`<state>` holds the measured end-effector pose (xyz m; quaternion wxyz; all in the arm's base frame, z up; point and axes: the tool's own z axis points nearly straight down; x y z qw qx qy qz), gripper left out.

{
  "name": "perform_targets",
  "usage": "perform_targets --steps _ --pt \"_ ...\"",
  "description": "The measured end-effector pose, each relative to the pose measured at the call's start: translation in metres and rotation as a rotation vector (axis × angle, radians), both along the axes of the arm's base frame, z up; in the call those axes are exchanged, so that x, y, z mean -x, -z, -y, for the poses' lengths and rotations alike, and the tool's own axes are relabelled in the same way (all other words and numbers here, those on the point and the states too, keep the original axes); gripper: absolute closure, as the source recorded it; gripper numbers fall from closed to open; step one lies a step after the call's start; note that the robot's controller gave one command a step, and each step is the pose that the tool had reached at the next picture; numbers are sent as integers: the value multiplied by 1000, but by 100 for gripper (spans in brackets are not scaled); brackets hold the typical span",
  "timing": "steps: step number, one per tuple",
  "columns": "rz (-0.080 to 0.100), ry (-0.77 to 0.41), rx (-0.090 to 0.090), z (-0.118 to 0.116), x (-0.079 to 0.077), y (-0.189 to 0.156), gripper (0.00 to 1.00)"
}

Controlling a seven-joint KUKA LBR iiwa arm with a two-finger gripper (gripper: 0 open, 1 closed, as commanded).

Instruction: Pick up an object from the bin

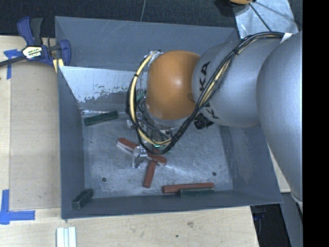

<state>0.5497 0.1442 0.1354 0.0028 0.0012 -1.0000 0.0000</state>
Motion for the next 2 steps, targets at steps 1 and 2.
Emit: perform_targets --steps 1,2 --pt "8 2 -1 0 -2 -4 0" --pt "23 65 -4 14 -10 57 100"
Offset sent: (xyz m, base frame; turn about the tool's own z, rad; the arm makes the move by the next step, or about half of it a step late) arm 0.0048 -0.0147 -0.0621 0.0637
